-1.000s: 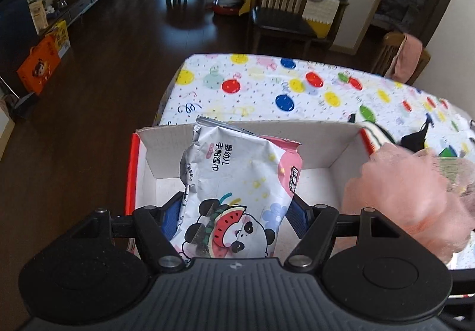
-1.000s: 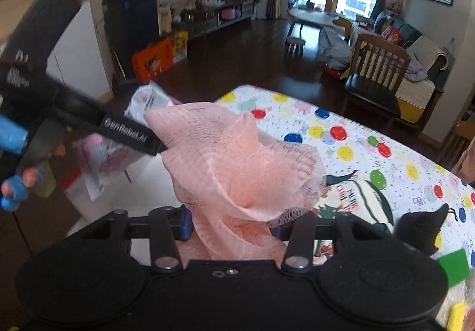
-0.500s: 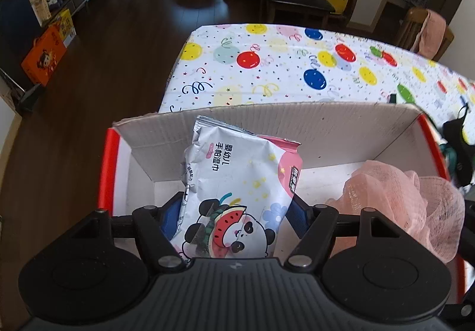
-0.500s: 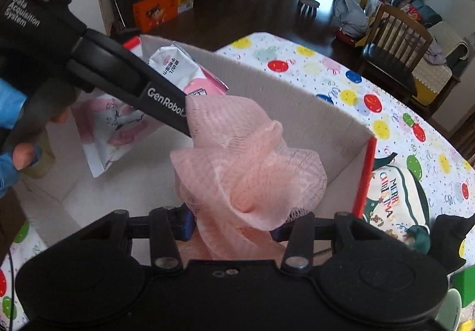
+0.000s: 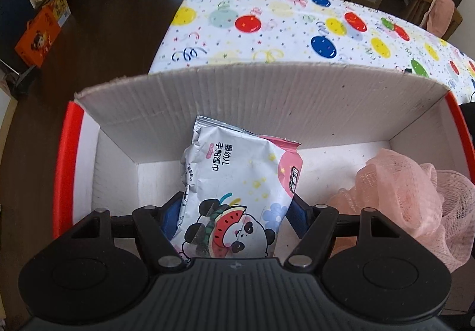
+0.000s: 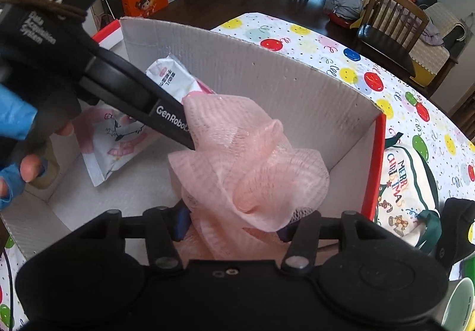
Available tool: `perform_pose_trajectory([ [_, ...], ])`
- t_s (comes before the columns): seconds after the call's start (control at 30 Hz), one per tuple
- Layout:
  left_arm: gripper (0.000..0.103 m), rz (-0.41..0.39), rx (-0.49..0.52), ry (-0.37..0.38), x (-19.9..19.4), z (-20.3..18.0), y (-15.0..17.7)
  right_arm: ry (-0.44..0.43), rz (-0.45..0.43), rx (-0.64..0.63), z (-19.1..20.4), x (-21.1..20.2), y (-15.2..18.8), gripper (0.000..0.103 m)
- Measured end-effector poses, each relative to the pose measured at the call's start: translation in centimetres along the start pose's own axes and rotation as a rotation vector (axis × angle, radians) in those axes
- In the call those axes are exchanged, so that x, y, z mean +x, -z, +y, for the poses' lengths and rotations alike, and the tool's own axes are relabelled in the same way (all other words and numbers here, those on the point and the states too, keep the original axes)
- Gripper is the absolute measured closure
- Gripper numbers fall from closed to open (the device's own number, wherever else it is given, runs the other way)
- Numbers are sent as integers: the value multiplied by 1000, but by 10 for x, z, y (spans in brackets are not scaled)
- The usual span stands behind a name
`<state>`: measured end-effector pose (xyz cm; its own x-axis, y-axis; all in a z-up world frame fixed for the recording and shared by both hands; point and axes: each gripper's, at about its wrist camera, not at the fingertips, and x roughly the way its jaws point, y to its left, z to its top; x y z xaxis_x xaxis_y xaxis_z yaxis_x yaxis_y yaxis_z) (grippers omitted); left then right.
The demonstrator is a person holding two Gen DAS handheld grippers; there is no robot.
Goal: Organize soft objects
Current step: 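Carry the snack bag and bath puff into the cardboard box with both tools, then open both tools to release the bag and puff in the box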
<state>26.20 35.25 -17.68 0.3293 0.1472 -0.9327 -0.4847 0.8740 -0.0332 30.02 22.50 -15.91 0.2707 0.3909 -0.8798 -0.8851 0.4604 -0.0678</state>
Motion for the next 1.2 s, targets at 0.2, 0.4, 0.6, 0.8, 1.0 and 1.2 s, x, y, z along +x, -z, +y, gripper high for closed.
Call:
perform_pose_trajectory([
  [0.2, 29, 26, -13, 13, 6, 2, 2, 8, -3, -4, 1, -2, 0, 38],
  [0.4, 29, -2, -22, 22, -3, 2, 4, -4, -25, -7, 0, -12, 2, 32],
  [0.6, 28, -36, -33, 45, -22, 2, 5, -22, -66, -11, -1, -30, 4, 21],
  [0.8, 23, -93, -25, 61, -50, 4, 7, -9, -124, -41, 1, -52, 6, 12],
  [1.0, 23, -175, 4, 93, -87, 2, 16, -34, -191, 4, -5, -84, 8, 12],
  [1.2, 23, -256, 54, 139, -124, -7, 31, -72, -263, 59, -12, -121, 17, 8],
])
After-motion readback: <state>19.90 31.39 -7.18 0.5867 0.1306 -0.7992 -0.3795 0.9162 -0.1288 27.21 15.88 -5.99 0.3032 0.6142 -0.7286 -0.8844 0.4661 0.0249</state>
